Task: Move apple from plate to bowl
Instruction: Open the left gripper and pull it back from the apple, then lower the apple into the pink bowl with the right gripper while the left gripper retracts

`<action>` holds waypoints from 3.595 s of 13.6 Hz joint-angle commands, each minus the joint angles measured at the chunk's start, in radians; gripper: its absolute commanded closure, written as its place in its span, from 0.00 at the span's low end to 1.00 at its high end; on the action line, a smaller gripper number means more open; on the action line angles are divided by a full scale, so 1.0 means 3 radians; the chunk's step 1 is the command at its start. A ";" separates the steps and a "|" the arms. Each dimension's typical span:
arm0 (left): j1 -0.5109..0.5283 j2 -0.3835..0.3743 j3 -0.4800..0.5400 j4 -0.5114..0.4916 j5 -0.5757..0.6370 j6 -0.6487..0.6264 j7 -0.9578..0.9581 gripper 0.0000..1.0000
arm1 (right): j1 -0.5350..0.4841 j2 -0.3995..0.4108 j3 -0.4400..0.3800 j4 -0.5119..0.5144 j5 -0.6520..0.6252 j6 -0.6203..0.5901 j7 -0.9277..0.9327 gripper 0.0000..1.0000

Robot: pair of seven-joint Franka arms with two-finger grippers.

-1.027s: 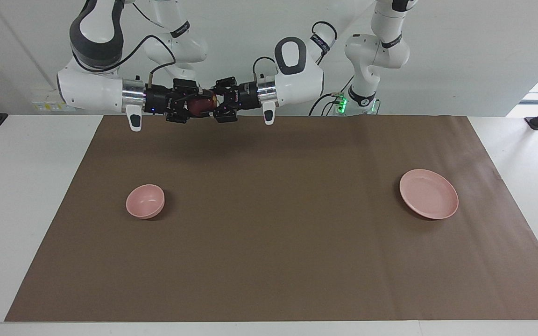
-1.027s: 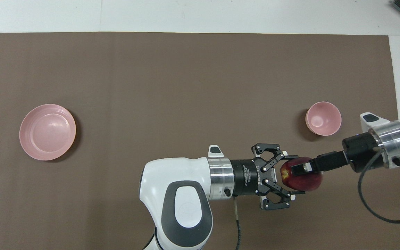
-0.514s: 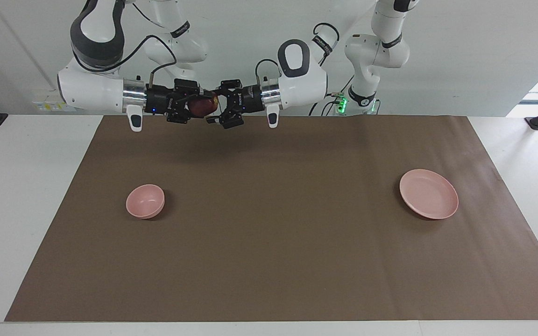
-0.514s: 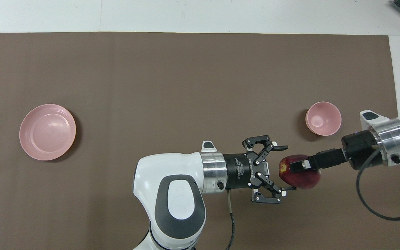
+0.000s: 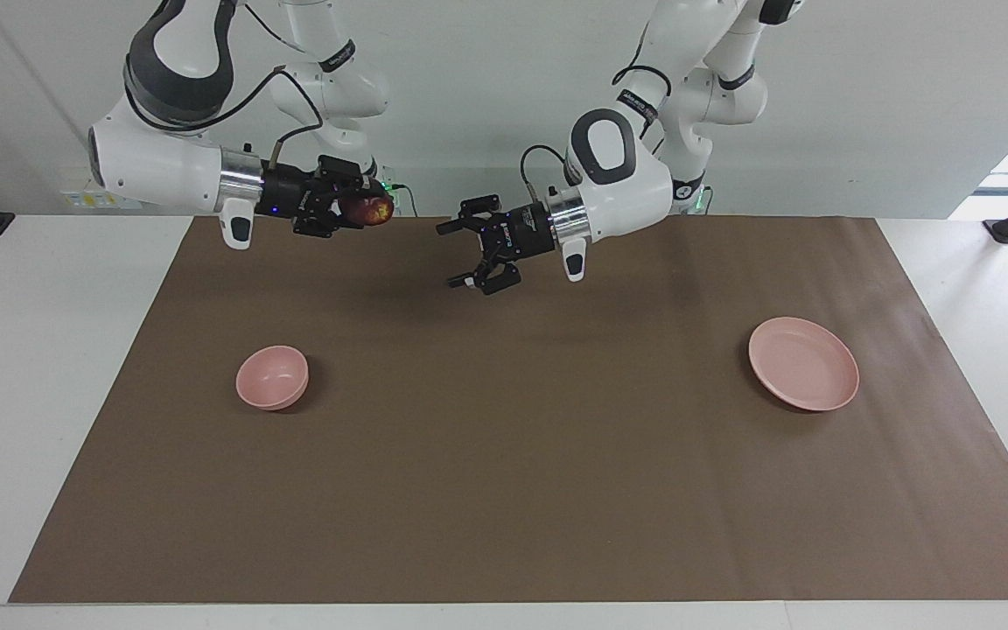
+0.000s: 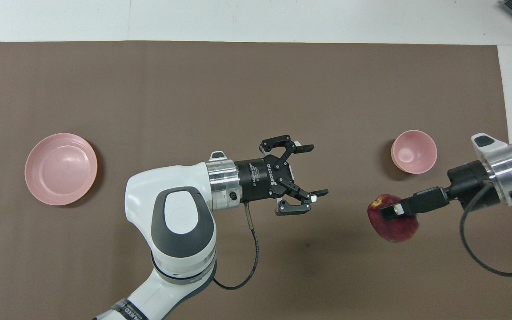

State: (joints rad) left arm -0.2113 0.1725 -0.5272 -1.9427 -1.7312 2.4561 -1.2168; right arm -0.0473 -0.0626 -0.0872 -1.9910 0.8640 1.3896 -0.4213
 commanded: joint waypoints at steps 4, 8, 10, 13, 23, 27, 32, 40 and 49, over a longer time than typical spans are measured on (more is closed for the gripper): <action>0.0131 -0.0058 -0.0012 -0.0171 0.0661 -0.0031 -0.0040 0.00 | -0.0057 0.0448 0.0025 0.0714 -0.0756 0.0098 -0.0048 1.00; 0.0285 -0.0059 -0.0002 -0.0243 0.1269 -0.0026 -0.0045 0.00 | -0.0022 0.0637 0.0025 0.0919 -0.1084 0.0271 -0.0053 1.00; 0.0397 -0.0048 -0.0002 -0.0269 0.1627 -0.0052 -0.0040 0.00 | 0.0009 0.0806 0.0045 0.1220 -0.1405 0.0353 -0.0063 1.00; 0.0474 -0.0058 0.0024 -0.0315 0.2159 -0.0082 -0.0030 0.00 | 0.0009 0.0991 0.0173 0.1472 -0.1922 0.0674 -0.0307 1.00; 0.0428 -0.0094 0.1138 -0.0177 0.3642 -0.1625 0.1482 0.00 | 0.0204 0.1093 0.0178 0.0808 -0.2864 0.1968 -0.0999 1.00; 0.0464 -0.0089 0.1430 -0.0126 0.4051 -0.1846 0.2239 0.00 | 0.0163 0.1119 0.0178 0.0522 -0.2977 0.2235 -0.1055 1.00; 0.0480 -0.0028 0.1650 0.0022 0.4450 -0.1964 0.3037 0.00 | 0.0122 0.1164 0.0173 0.0439 -0.2987 0.2337 -0.1132 1.00; 0.0480 -0.0058 0.1676 0.0375 0.5518 -0.1974 0.3722 0.00 | 0.0112 0.1247 0.0173 0.0414 -0.2987 0.2434 -0.1132 1.00; 0.0480 -0.0446 0.1742 0.0764 0.5857 -0.2465 0.3953 0.00 | 0.0112 0.1318 0.0168 0.0414 -0.2987 0.2470 -0.1096 0.30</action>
State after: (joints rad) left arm -0.0687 0.0899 -0.0048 -1.7122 -0.0033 1.7615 -0.0528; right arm -0.0057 0.3334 -0.0414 -1.8590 -0.0122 2.1043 -0.7386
